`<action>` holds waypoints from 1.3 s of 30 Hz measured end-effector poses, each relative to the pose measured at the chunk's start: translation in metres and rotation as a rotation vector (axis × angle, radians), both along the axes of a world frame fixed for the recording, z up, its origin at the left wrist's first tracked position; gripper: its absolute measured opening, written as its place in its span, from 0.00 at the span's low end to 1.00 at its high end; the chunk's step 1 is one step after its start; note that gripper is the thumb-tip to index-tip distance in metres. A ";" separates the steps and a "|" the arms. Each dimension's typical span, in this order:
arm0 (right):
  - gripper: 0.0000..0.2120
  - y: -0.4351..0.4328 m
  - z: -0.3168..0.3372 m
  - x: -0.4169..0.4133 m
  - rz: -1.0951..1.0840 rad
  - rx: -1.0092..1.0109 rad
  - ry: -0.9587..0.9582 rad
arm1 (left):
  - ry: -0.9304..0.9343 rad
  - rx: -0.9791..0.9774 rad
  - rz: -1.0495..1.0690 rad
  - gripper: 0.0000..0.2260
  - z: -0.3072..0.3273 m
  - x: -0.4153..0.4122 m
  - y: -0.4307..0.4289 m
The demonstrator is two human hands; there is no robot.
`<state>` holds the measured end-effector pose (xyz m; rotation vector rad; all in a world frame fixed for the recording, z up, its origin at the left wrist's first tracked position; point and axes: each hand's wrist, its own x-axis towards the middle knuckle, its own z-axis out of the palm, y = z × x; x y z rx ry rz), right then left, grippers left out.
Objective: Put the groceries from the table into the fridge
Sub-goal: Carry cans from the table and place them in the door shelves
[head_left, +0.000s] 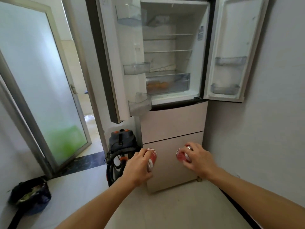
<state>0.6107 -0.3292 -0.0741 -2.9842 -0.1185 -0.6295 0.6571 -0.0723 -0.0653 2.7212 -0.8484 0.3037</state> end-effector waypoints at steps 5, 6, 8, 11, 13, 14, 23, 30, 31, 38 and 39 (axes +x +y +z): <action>0.19 -0.014 0.037 0.076 0.045 0.066 -0.064 | -0.074 -0.144 0.015 0.37 0.039 0.083 -0.022; 0.19 -0.017 0.045 0.092 0.060 0.079 -0.082 | -0.101 -0.178 0.024 0.37 0.047 0.098 -0.025; 0.19 -0.022 0.060 0.128 0.090 0.137 -0.127 | -0.164 -0.260 0.056 0.38 0.063 0.127 -0.031; 0.19 -0.027 0.082 0.184 0.141 0.202 -0.202 | -0.250 -0.365 0.141 0.38 0.086 0.165 -0.041; 0.19 -0.026 0.098 0.223 0.198 0.254 -0.249 | -0.301 -0.392 0.193 0.38 0.098 0.190 -0.048; 0.19 -0.026 0.105 0.242 0.233 0.292 -0.273 | -0.323 -0.394 0.218 0.38 0.103 0.202 -0.052; 0.22 -0.021 0.141 0.385 0.520 0.443 -0.260 | -0.298 -0.290 0.558 0.29 0.120 0.288 -0.092; 0.26 0.001 0.120 0.436 0.637 0.476 -0.099 | -0.264 -0.164 0.694 0.28 0.118 0.313 -0.097; 0.26 0.002 0.117 0.441 0.641 0.474 -0.093 | -0.267 -0.139 0.709 0.28 0.117 0.315 -0.097; 0.25 0.006 0.096 0.463 0.685 0.430 -0.153 | -0.281 0.043 0.829 0.30 0.105 0.331 -0.102; 0.25 0.006 0.093 0.465 0.684 0.418 -0.175 | -0.286 0.068 0.842 0.29 0.101 0.332 -0.102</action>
